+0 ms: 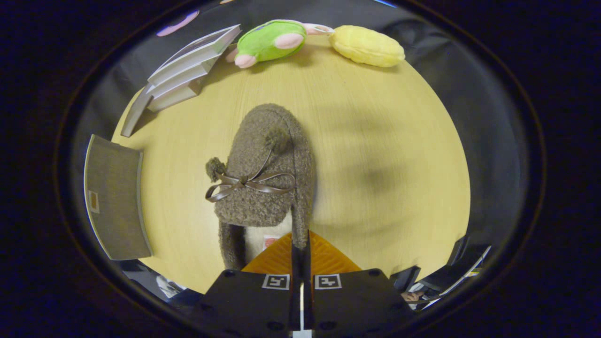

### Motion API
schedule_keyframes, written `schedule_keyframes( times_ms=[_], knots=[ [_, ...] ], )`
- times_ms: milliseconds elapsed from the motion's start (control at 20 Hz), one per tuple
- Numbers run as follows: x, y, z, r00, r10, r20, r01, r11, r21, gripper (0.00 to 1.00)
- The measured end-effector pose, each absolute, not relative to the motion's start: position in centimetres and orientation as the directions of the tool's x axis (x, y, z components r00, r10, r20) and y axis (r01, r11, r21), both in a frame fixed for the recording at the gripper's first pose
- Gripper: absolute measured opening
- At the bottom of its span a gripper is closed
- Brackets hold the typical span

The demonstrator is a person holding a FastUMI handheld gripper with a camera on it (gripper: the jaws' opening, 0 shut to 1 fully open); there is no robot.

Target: Open the storage box then place both shoes into the box .Put the left shoe in first, then the right shoe, with the right side of both shoes facing outward in a uniform manner.

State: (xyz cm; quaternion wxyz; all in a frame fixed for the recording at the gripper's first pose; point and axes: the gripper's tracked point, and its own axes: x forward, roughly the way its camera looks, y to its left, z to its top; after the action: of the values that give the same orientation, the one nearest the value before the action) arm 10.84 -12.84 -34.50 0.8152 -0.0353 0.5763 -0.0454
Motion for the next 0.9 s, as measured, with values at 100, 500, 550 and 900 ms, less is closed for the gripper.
schedule_keyframes(
  times_ms=[100,500,550,900],
  knots=[
    [10.8,-12.7,-34.5,0.333,-0.117,-0.936,0.048,0.993,-0.107,0.06],
    [11.1,-9.5,-32.5,0.405,0.002,-0.914,0.137,0.989,0.062,0.06],
    [11.1,-8.9,-31.9,0.412,0.020,-0.911,0.139,0.987,0.084,0.05],
    [10.3,-2.9,-25.6,0.468,0.198,-0.861,0.089,0.959,0.269,0.05]
  ],
)
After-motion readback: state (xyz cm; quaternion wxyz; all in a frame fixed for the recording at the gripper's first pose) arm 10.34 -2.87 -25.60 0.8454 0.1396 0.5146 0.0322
